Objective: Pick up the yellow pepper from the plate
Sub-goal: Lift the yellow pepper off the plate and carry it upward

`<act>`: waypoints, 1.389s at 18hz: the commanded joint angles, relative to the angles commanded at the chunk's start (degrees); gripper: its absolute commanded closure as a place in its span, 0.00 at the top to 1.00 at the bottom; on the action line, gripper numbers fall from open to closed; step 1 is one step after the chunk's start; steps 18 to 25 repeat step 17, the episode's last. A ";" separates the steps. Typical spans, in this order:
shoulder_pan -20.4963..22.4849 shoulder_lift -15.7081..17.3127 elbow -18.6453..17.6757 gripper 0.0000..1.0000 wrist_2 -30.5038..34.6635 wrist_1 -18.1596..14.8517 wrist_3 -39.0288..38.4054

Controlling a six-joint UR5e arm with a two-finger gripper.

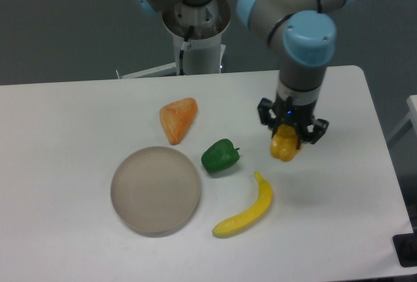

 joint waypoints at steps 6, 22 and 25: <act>0.88 -1.05 -0.35 0.01 0.44 -0.27 16.79; 1.15 -1.85 0.44 0.03 0.53 -0.27 21.83; 1.15 -1.85 0.44 0.03 0.53 -0.27 21.83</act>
